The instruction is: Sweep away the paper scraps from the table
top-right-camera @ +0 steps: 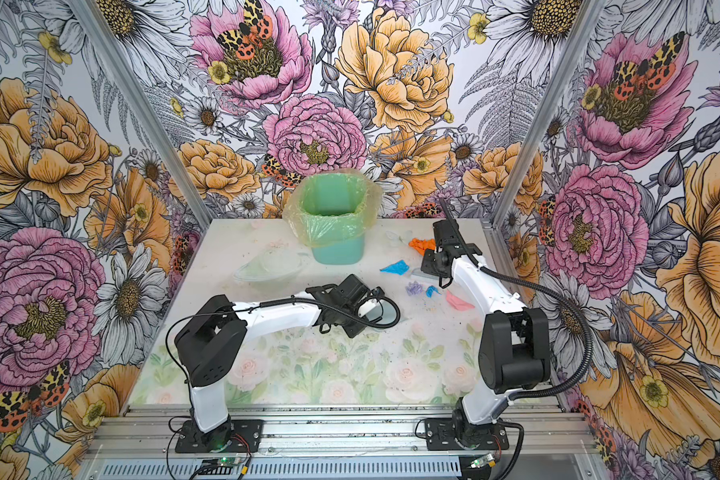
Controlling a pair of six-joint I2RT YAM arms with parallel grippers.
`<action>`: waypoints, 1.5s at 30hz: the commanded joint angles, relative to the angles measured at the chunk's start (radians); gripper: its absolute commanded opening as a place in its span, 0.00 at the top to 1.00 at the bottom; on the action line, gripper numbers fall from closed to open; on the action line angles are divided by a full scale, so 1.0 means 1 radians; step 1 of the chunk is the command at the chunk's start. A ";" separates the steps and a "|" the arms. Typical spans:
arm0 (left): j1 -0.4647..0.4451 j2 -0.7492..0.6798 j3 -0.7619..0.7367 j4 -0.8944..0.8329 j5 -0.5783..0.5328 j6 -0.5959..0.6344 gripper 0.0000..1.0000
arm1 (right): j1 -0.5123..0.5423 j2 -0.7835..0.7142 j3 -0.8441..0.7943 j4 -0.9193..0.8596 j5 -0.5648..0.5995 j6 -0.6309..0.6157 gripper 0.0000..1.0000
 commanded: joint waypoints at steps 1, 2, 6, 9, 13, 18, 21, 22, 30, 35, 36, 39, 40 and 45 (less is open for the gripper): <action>-0.010 0.022 0.021 0.026 0.039 0.014 1.00 | 0.012 0.010 0.026 0.017 0.039 -0.031 1.00; -0.013 0.029 0.025 0.026 0.043 0.015 1.00 | 0.013 0.013 0.023 0.017 0.044 -0.035 1.00; -0.018 0.041 0.032 0.026 0.048 0.018 1.00 | 0.022 0.022 0.015 0.017 0.054 -0.050 1.00; -0.021 0.047 0.036 0.026 0.051 0.017 1.00 | 0.034 0.029 0.012 0.017 0.052 -0.065 1.00; -0.023 0.054 0.037 0.025 0.055 0.018 1.00 | 0.051 0.037 0.002 0.016 0.041 -0.084 1.00; -0.024 0.059 0.037 0.024 0.051 0.014 1.00 | 0.067 0.037 -0.012 0.014 0.021 -0.103 1.00; -0.024 0.060 0.032 0.025 0.048 0.008 1.00 | 0.074 0.035 -0.019 0.014 -0.004 -0.117 1.00; -0.024 0.061 0.032 0.025 0.047 0.006 1.00 | 0.077 0.037 -0.020 0.013 -0.012 -0.121 1.00; -0.024 0.073 0.028 0.028 0.045 -0.005 1.00 | 0.099 0.003 -0.072 0.004 -0.142 -0.137 1.00; -0.024 0.082 0.032 0.029 0.045 -0.007 1.00 | 0.101 -0.053 -0.119 -0.001 -0.266 -0.117 1.00; -0.024 0.082 0.032 0.028 0.045 -0.007 1.00 | 0.101 -0.067 -0.126 -0.001 -0.275 -0.113 1.00; -0.024 0.080 0.034 0.028 0.049 -0.006 1.00 | 0.099 -0.119 -0.139 -0.001 -0.277 -0.104 1.00; -0.024 0.081 0.034 0.029 0.049 -0.005 1.00 | 0.097 -0.137 -0.139 -0.001 -0.272 -0.103 1.00; -0.023 0.077 0.030 0.029 0.048 -0.005 1.00 | 0.078 -0.191 -0.114 -0.010 -0.206 -0.096 1.00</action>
